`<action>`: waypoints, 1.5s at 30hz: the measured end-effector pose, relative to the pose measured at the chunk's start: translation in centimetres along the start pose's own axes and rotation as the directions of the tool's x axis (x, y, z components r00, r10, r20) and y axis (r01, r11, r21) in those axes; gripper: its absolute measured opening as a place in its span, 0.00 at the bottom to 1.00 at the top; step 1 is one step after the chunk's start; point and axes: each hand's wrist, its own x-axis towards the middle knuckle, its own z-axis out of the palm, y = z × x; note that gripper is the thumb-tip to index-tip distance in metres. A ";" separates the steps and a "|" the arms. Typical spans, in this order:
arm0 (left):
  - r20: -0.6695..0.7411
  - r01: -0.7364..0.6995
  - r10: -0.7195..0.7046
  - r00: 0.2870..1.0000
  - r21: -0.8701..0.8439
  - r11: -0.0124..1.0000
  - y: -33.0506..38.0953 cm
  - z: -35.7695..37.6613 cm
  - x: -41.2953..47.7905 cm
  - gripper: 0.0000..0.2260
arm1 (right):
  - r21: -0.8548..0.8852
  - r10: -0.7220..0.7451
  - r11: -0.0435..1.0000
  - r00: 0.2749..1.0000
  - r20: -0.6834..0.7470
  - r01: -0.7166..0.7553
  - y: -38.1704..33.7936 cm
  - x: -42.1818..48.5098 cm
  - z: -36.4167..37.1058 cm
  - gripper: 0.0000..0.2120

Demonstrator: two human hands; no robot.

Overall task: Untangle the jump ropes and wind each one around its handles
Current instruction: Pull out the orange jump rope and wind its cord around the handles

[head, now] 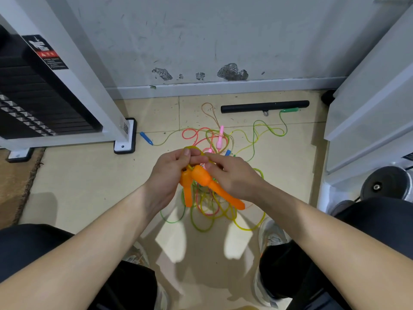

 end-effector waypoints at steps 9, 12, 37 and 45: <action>-0.112 -0.057 0.051 0.992 -0.057 0.997 -0.8 1.8 -0.6 0.10 | -0.080 0.037 0.995 0.980 -0.196 -0.054 -1.1 0.2 2.7 0.14; -0.201 -0.054 0.033 0.979 -0.102 0.993 -0.7 2.5 -0.3 0.10 | 0.017 0.029 1.000 0.966 -0.256 -0.026 -1.4 -0.4 3.9 0.07; 0.185 -0.084 0.075 0.980 0.045 0.995 0.2 1.2 1.2 0.19 | 0.159 0.116 0.984 0.969 -0.216 -0.082 -2.5 0.5 1.2 0.02; -0.168 -0.327 0.330 0.929 0.042 0.944 -0.4 1.6 2.0 0.16 | 0.727 0.279 0.679 0.952 -0.125 -0.103 -3.5 -0.4 2.6 0.10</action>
